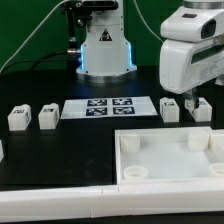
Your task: Assemble one leg
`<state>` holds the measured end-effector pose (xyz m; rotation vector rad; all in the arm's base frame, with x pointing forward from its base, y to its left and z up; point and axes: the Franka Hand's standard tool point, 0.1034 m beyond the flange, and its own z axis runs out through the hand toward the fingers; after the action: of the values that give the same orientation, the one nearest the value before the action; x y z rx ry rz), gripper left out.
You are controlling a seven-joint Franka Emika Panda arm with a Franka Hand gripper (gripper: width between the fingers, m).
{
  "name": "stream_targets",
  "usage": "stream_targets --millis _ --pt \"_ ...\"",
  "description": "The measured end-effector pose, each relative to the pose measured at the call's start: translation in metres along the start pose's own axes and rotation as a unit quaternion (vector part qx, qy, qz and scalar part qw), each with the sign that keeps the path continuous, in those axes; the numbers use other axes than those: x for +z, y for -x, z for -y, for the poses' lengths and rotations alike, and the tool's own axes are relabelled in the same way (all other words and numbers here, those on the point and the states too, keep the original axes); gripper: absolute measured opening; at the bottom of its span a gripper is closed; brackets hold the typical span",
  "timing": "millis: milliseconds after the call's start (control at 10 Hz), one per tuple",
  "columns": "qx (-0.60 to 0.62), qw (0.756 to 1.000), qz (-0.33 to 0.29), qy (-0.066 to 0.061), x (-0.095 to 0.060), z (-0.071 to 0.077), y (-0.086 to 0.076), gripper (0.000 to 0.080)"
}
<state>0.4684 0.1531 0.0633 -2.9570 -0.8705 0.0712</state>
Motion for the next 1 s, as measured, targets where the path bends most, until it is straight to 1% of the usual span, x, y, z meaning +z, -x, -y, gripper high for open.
stream_targets --millis 200,300,400,500,600,700,800,900,1000 --pt "0.094 0.996 -0.001 -0.007 0.0 0.001 0.0 0.0649" --pt "0.121 0.993 -0.001 -0.008 0.0 0.001 0.0 0.0649" --pt "0.174 0.985 -0.001 -0.013 0.0 0.003 -0.001 0.0649" --pt "0.209 0.978 0.002 -0.016 0.002 0.007 -0.001 0.0649" --pt "0.235 0.972 0.016 -0.019 0.007 0.02 0.002 0.0649" --pt "0.234 0.971 0.05 -0.023 0.008 0.027 0.007 0.0649" --pt "0.251 0.965 0.071 -0.034 0.006 0.029 0.009 0.0649" --pt "0.268 0.954 0.123 -0.053 0.006 0.032 0.014 0.0649" --pt "0.266 0.945 0.18 -0.065 0.008 0.033 0.015 0.0649"
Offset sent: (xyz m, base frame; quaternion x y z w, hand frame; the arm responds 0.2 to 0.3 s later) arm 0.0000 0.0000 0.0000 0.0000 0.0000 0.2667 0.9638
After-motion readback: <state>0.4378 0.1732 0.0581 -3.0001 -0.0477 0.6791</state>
